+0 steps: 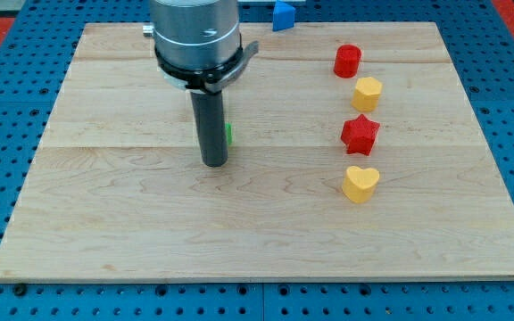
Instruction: Move your arm to the top right
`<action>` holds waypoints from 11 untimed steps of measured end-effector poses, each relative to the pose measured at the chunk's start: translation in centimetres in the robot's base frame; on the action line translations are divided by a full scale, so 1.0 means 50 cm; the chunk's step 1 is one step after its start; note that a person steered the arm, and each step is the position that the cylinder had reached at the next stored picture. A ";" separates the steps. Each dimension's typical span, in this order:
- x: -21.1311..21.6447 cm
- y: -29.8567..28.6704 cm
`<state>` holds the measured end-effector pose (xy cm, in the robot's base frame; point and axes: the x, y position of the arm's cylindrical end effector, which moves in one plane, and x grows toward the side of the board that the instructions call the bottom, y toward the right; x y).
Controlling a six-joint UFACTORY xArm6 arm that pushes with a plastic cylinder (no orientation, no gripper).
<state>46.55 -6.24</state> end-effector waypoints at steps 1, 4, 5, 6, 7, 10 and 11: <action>-0.001 -0.036; -0.056 0.216; -0.204 0.216; -0.324 0.216; -0.458 0.246; -0.548 0.258; -0.543 0.196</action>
<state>19.40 3.55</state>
